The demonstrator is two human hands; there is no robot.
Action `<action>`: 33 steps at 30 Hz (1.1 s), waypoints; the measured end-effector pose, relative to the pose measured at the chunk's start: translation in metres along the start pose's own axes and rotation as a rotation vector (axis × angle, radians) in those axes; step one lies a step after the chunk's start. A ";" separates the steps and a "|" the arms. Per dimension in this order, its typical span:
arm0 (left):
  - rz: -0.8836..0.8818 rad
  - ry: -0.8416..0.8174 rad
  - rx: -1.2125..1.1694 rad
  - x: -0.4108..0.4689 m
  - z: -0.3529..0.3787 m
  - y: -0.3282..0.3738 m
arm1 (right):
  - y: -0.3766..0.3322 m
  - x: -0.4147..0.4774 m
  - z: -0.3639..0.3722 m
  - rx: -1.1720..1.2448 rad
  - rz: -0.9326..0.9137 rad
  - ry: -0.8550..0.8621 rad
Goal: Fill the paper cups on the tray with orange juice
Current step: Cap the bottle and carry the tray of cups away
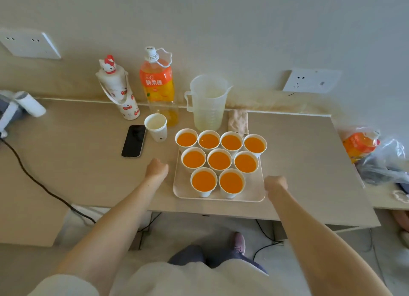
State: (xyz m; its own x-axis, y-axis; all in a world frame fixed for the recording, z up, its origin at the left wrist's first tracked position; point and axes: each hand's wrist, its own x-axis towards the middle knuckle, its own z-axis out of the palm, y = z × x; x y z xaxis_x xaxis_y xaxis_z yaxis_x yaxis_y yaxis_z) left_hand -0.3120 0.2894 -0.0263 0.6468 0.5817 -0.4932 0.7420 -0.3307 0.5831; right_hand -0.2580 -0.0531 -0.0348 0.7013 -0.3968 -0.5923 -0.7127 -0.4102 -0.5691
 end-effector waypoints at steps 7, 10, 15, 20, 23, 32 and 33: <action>0.081 -0.073 0.209 0.001 0.030 -0.009 | 0.000 0.008 0.004 0.082 0.002 0.094; 0.107 -0.034 0.236 0.006 0.043 -0.010 | -0.001 0.012 0.011 0.069 -0.070 0.071; 0.108 0.065 0.233 0.009 0.061 -0.006 | -0.007 0.019 0.027 -0.025 -0.179 0.066; 0.152 0.160 0.339 0.008 0.074 -0.002 | -0.002 0.029 0.039 -0.124 -0.188 0.205; 0.186 0.172 0.383 0.011 0.076 -0.006 | -0.001 0.030 0.043 -0.169 -0.194 0.233; 0.282 0.254 0.347 0.007 0.084 -0.010 | 0.000 0.023 0.056 -0.147 -0.224 0.315; 0.285 0.270 0.347 0.006 0.085 -0.011 | 0.000 0.023 0.057 -0.140 -0.222 0.320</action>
State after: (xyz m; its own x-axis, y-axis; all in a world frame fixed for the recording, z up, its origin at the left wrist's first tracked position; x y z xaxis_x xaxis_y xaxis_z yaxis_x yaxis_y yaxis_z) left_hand -0.3015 0.2335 -0.0907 0.7973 0.5883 -0.1351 0.5872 -0.7042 0.3991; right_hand -0.2432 -0.0155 -0.0808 0.8233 -0.5126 -0.2437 -0.5498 -0.6137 -0.5667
